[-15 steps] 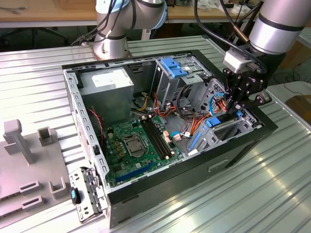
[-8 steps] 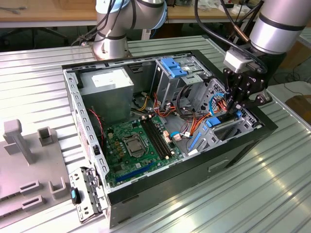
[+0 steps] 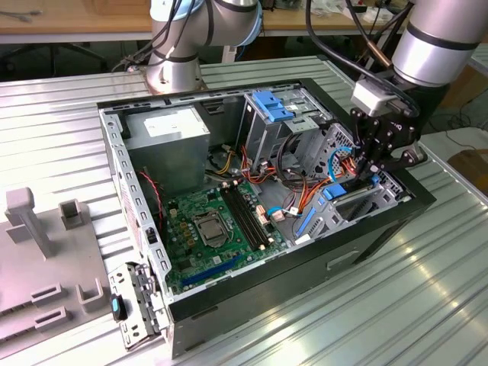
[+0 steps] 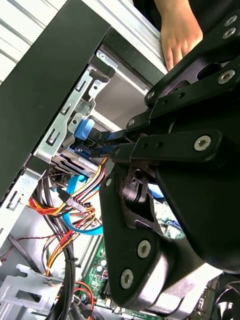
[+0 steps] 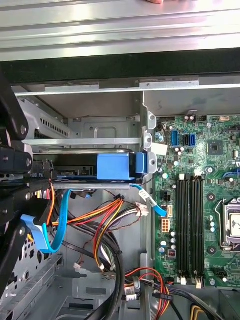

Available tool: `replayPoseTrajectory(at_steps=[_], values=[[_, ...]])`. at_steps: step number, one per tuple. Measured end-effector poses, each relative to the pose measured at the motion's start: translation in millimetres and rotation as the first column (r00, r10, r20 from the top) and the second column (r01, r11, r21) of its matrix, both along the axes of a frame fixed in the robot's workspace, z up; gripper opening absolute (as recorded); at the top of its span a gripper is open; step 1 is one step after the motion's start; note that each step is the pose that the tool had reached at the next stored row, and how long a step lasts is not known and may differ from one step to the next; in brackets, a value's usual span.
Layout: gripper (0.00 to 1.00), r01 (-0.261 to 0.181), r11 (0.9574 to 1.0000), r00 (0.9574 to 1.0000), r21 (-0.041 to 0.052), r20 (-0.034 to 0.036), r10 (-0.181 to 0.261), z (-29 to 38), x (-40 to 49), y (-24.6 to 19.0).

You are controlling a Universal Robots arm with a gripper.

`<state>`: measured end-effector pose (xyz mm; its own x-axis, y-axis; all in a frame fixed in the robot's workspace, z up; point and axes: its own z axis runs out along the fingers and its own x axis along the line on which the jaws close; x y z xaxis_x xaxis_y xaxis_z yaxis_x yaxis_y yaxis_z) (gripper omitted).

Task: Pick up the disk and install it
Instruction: 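Insert the first disk wire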

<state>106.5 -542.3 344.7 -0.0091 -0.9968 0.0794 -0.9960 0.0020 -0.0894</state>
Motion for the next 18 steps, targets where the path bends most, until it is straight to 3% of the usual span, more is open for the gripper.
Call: replayPoseTrajectory(at_steps=[18], values=[[0.17,0.0,0.9999,1.0,0.0128,0.0,0.0,-5.5,0.0,-0.5]])
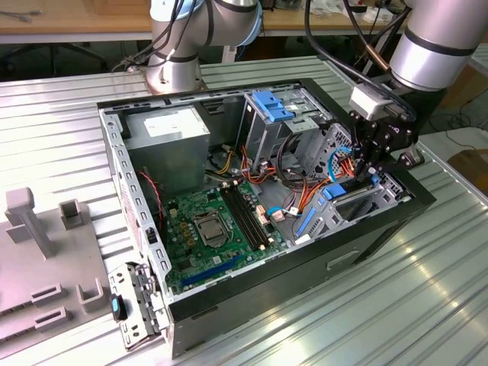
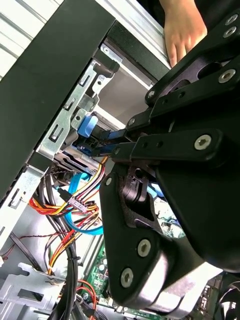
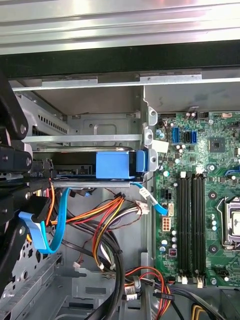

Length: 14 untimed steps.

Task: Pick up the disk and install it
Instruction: 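Insert the first disk wire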

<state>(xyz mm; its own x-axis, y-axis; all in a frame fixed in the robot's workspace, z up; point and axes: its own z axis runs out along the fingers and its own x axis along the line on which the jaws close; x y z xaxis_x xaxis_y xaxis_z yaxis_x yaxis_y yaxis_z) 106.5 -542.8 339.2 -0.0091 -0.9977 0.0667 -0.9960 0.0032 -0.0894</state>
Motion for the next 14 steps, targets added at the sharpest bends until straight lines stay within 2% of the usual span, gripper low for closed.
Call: replayPoseTrajectory(at_steps=[5,6,8,10,11,13,14], values=[[0.18,0.0,1.0,1.0,0.0014,0.0001,0.0,1.1,0.0,-0.1],[0.24,0.0,1.0,1.0,0.0007,0.0001,0.0,4.3,0.0,-0.1],[0.24,0.0,1.0,1.0,0.0005,0.0001,0.0,11.4,0.0,-0.1],[0.24,0.0,1.0,1.0,0.0007,0.0001,0.0,11.5,0.0,-0.1],[0.22,0.0,1.0,1.0,0.0004,0.0001,0.0,11.6,0.0,-0.1],[0.11,0.0,1.0,1.0,0.0005,0.0001,0.0,11.7,0.0,-0.1],[0.11,0.0,1.0,1.0,0.0005,0.0001,0.0,11.8,0.0,-0.1]])
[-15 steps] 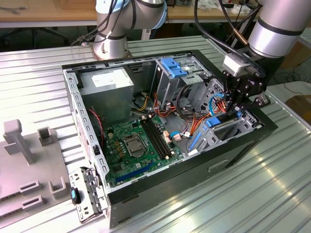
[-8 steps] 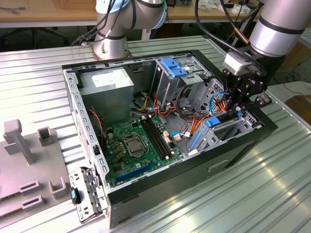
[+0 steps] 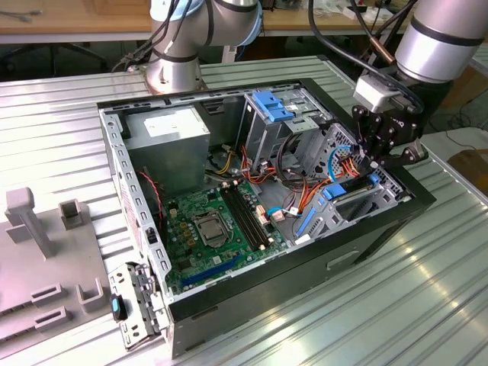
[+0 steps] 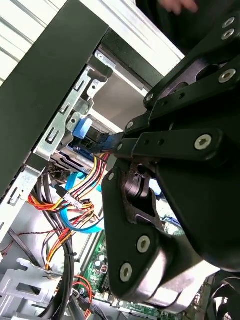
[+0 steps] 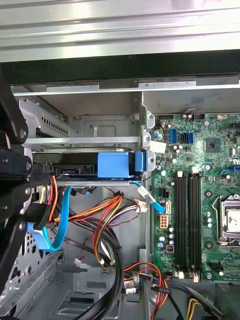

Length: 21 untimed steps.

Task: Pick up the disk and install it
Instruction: 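Insert the first disk wire, then insert the second disk wire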

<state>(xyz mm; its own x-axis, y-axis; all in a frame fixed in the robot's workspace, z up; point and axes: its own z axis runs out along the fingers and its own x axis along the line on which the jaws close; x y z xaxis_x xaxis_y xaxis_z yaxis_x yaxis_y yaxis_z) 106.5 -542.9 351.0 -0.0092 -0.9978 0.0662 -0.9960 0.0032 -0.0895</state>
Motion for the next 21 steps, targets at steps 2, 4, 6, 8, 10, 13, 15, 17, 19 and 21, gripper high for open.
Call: replayPoseTrajectory(at_steps=[2,4,6,8,10,13,15,17,19,21], values=[[0.11,0.0,1.0,1.0,-0.0001,0.0,0.0,0.1,0.0,0.0],[0.11,0.0,1.0,1.0,-0.0001,0.0,0.0,0.3,0.0,0.0],[0.11,0.0,1.0,1.0,-0.0001,0.0,0.0,0.4,0.0,0.0],[0.11,0.0,1.0,1.0,0.0,0.0,0.0,0.6,0.0,0.0],[0.11,0.0,1.0,1.0,-0.0002,0.0,0.0,16.3,0.0,0.0],[0.11,0.0,1.0,0.9961,0.0,-0.0888,0.0,42.5,3.5,21.4],[0.11,0.0,1.0,0.995,-0.0009,-0.1003,0.0,42.6,3.9,28.5],[0.11,0.0,1.0,0.9942,-0.0052,-0.1075,-0.001,42.7,4.7,30.2],[0.11,0.0,1.0,0.9934,-0.0072,-0.1146,-0.001,42.8,5.8,31.2],[0.11,0.0,1.0,0.9923,-0.0091,-0.1239,-0.001,42.8,10.7,35.7]])
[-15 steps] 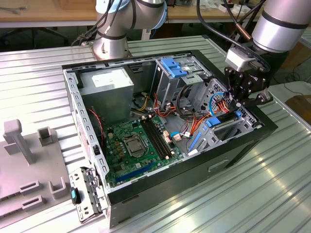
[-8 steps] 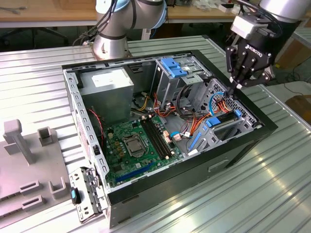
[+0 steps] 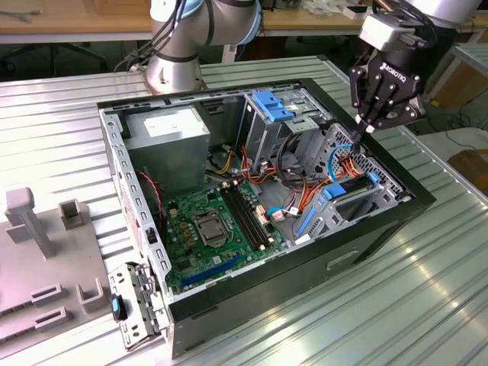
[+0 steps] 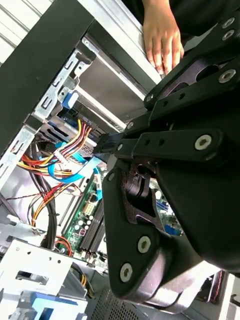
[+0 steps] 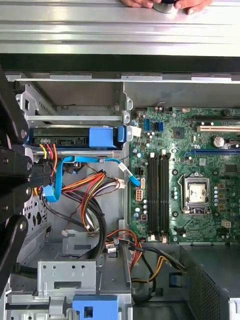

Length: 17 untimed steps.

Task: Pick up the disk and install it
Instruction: 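Insert the second disk wire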

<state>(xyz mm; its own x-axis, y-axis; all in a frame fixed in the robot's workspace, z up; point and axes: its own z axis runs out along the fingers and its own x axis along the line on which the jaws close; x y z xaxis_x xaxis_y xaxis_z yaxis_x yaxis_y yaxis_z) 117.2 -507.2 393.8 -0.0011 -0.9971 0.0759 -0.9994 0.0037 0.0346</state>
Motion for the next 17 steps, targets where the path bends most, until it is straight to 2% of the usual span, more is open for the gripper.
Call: replayPoseTrajectory(at_steps=[3,4,5,6,7,8,11,13,14,16,17], values=[[0.11,0.0,1.0,1.0,-0.0004,-0.0004,0.0,0.0,0.2,0.1],[0.17,0.0,1.0,1.0,-0.0018,-0.0004,0.0,-0.1,0.2,0.1],[0.3,0.0,1.0,1.0,-0.0092,-0.0004,0.0,-0.4,0.2,0.2],[0.3,0.0,0.9998,1.0,-0.0188,-0.0004,0.0,-1.1,0.2,0.8],[0.36,0.0,0.9996,1.0,-0.0267,-0.0004,0.0,-2.3,0.3,2.2],[0.42,0.0,0.9992,1.0,-0.0393,-0.0004,0.0,-4.0,0.3,4.9],[0.42,0.0,0.9982,1.0,-0.0604,-0.0004,0.0,-7.3,0.3,8.3],[0.42,0.0,0.9975,1.0,-0.0705,-0.0004,0.0,-8.7,0.2,10.2],[0.42,0.0,0.9971,1.0,-0.0756,-0.0004,0.0,-9.1,0.2,10.8],[0.42,0.0,0.9958,1.0,-0.092,-0.0001,0.0,-11.5,0.2,10.8],[0.42,0.0,0.9954,1.0,-0.0957,-0.0001,0.0,-12.2,0.2,10.9]])
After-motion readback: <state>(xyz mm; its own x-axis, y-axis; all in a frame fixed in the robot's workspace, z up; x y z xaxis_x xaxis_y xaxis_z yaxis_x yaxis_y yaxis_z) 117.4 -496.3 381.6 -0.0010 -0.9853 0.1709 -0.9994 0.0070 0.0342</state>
